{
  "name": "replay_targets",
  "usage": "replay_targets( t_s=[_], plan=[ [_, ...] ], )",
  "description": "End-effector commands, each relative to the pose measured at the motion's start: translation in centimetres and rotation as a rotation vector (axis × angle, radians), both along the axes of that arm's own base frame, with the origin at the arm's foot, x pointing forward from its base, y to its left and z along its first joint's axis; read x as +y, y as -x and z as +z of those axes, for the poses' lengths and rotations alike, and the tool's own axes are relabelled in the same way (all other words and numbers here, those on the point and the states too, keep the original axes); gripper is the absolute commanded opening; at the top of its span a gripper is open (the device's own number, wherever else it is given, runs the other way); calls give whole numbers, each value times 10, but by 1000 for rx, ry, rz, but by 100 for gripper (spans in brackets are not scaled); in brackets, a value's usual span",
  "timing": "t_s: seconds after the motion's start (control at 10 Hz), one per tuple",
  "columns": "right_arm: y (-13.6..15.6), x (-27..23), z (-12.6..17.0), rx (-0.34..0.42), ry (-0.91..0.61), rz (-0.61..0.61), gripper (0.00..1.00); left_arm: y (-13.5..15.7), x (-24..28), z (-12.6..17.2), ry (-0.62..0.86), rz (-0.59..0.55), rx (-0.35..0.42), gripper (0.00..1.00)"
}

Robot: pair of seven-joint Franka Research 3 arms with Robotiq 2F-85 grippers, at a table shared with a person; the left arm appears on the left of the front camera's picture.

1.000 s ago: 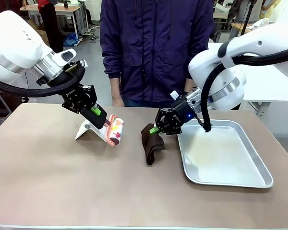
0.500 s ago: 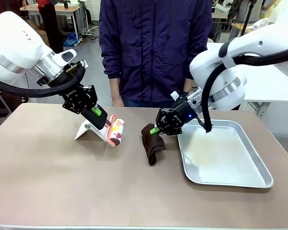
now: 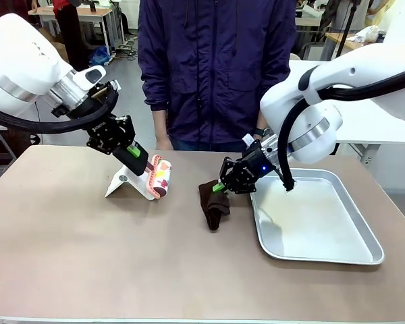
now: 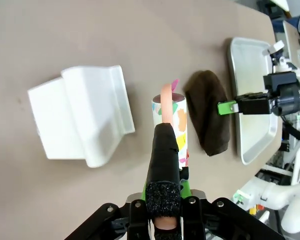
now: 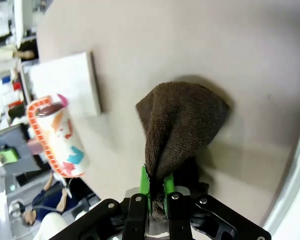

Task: Clean the surface of the table.
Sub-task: Return the Lint Roller and towel to their original positions.

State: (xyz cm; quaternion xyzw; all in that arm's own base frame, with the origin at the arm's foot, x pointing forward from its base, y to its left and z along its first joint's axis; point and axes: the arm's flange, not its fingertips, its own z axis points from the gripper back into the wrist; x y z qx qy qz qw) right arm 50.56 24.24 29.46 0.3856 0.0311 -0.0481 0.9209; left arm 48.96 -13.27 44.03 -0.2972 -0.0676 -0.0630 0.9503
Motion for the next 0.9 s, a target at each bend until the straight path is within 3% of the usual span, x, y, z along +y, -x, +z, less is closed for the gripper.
replay_targets(
  t_s=[0.0, 0.2, 0.5, 0.8],
  plan=[
    [-18, 15, -10, 22, 7, -77, 12, -15, -3, 10, -87, 53, -19, 22],
    [-31, 16, -21, 1, 34, -118, 12, -34, -6, 11, -147, 15, 54, 22],
    [-33, 20, -24, -38, 77, -95, 12, -53, -8, 1, -191, 71, 75, 22],
    [-36, 18, -29, -24, 68, -97, 12, -58, -9, -10, -200, 63, 108, 22]
  ],
)
